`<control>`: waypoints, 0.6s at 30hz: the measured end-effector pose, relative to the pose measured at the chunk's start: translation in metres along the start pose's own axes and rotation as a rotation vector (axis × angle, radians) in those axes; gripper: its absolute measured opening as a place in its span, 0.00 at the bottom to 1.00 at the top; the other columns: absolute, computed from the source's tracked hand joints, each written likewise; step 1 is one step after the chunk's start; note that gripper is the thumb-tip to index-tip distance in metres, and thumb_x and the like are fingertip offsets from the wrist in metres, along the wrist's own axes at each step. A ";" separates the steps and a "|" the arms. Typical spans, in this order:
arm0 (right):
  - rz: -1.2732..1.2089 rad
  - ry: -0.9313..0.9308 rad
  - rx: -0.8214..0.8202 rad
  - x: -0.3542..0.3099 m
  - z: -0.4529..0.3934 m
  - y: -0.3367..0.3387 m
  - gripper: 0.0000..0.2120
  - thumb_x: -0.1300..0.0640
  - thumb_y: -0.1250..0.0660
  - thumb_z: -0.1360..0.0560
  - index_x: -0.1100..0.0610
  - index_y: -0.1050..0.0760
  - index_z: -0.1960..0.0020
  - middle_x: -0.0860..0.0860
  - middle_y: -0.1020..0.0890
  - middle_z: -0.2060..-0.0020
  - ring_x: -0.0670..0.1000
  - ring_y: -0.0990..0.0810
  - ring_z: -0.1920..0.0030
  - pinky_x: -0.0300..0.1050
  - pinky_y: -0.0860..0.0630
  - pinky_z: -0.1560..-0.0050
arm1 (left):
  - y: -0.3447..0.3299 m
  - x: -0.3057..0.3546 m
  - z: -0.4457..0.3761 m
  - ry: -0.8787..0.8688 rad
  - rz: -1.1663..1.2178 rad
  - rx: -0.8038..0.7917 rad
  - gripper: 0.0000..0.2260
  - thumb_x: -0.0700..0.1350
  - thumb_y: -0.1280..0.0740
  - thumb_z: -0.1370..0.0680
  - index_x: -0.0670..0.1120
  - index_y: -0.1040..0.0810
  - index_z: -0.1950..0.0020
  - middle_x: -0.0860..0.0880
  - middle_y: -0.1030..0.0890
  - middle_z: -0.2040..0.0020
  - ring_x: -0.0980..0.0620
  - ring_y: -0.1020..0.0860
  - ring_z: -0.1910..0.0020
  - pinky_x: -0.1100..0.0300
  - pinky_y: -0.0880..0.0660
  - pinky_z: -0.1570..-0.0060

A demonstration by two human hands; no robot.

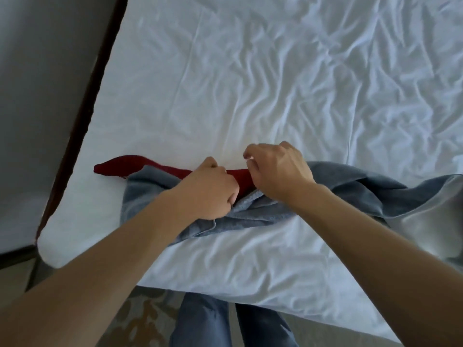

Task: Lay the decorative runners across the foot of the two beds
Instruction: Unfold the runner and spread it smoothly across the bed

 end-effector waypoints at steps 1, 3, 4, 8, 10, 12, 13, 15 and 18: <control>-0.010 0.004 0.005 0.003 -0.007 0.003 0.11 0.54 0.39 0.21 0.53 0.21 0.43 0.49 0.17 0.56 0.54 0.20 0.58 0.49 0.26 0.46 | -0.004 0.003 0.002 0.006 0.028 -0.011 0.08 0.46 0.35 0.25 0.51 0.20 0.62 0.56 0.20 0.67 0.58 0.27 0.61 0.58 0.41 0.38; -0.021 0.032 -0.098 0.005 -0.018 -0.001 0.14 0.50 0.36 0.23 0.51 0.22 0.39 0.49 0.19 0.49 0.53 0.21 0.50 0.49 0.28 0.43 | -0.006 0.006 0.005 0.030 0.092 -0.017 0.09 0.47 0.35 0.23 0.51 0.21 0.63 0.55 0.20 0.67 0.59 0.30 0.62 0.61 0.44 0.42; -0.006 0.051 -0.183 0.002 -0.020 -0.007 0.14 0.48 0.36 0.23 0.49 0.22 0.40 0.48 0.20 0.48 0.53 0.22 0.50 0.49 0.27 0.42 | -0.002 0.004 0.006 0.048 0.110 0.012 0.10 0.48 0.36 0.23 0.51 0.22 0.64 0.55 0.21 0.69 0.59 0.30 0.64 0.60 0.43 0.42; 0.097 0.127 -0.295 -0.009 -0.017 -0.027 0.06 0.51 0.37 0.24 0.50 0.23 0.51 0.49 0.23 0.56 0.52 0.30 0.61 0.46 0.31 0.51 | 0.030 -0.030 0.003 0.150 0.069 0.309 0.08 0.50 0.38 0.22 0.54 0.20 0.57 0.55 0.20 0.64 0.53 0.24 0.63 0.52 0.32 0.46; 0.071 0.102 -0.280 -0.007 -0.018 -0.031 0.05 0.52 0.36 0.25 0.50 0.23 0.51 0.49 0.22 0.55 0.51 0.31 0.61 0.45 0.37 0.53 | 0.032 -0.054 -0.004 0.226 0.078 0.327 0.07 0.50 0.35 0.22 0.53 0.19 0.48 0.54 0.17 0.55 0.51 0.21 0.55 0.51 0.32 0.45; 0.002 0.044 -0.237 -0.002 -0.024 -0.030 0.05 0.51 0.36 0.25 0.49 0.22 0.52 0.49 0.20 0.55 0.53 0.27 0.59 0.45 0.36 0.53 | 0.024 -0.068 -0.015 0.275 0.063 0.194 0.12 0.53 0.34 0.24 0.52 0.20 0.43 0.52 0.17 0.50 0.49 0.21 0.51 0.51 0.34 0.42; -0.034 0.005 -0.208 0.001 -0.028 -0.029 0.07 0.50 0.37 0.25 0.49 0.21 0.52 0.49 0.19 0.55 0.54 0.24 0.57 0.46 0.34 0.52 | 0.018 -0.071 -0.021 0.277 0.067 0.093 0.14 0.55 0.34 0.25 0.52 0.21 0.42 0.52 0.17 0.50 0.49 0.21 0.50 0.51 0.36 0.41; -0.054 -0.038 -0.183 0.006 -0.034 -0.029 0.10 0.49 0.38 0.24 0.50 0.20 0.47 0.50 0.18 0.52 0.56 0.21 0.53 0.48 0.31 0.48 | 0.010 -0.069 -0.029 0.242 0.079 -0.055 0.11 0.54 0.32 0.27 0.54 0.21 0.46 0.54 0.18 0.55 0.50 0.21 0.52 0.53 0.38 0.44; -0.067 -0.038 -0.244 0.008 -0.042 -0.034 0.12 0.49 0.38 0.24 0.48 0.21 0.44 0.49 0.19 0.49 0.56 0.21 0.49 0.49 0.28 0.46 | 0.018 -0.065 -0.035 0.141 0.054 -0.017 0.01 0.50 0.31 0.27 0.56 0.21 0.56 0.55 0.22 0.64 0.53 0.23 0.60 0.55 0.40 0.48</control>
Point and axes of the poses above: each hand's wrist, its own z-axis away from the middle knuckle, its own y-axis out of the back of the hand, x = y × z, the point moved 6 cm from there along -z, towards the middle knuckle
